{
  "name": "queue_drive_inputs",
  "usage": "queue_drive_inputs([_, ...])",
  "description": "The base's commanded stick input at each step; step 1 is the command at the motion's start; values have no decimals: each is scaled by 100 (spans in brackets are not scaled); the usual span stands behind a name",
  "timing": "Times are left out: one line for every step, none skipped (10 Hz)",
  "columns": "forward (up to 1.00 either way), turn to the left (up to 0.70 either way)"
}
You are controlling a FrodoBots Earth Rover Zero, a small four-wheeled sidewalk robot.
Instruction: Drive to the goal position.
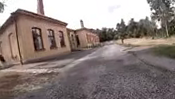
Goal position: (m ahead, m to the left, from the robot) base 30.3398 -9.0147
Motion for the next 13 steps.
queue_drive_inputs([70,0])
queue_drive_inputs([70,0])
queue_drive_inputs([70,0])
queue_drive_inputs([70,0])
queue_drive_inputs([70,0])
queue_drive_inputs([70,0])
queue_drive_inputs([70,0])
queue_drive_inputs([70,0])
queue_drive_inputs([70,0])
queue_drive_inputs([70,0])
queue_drive_inputs([70,0])
queue_drive_inputs([70,0])
queue_drive_inputs([70,0])
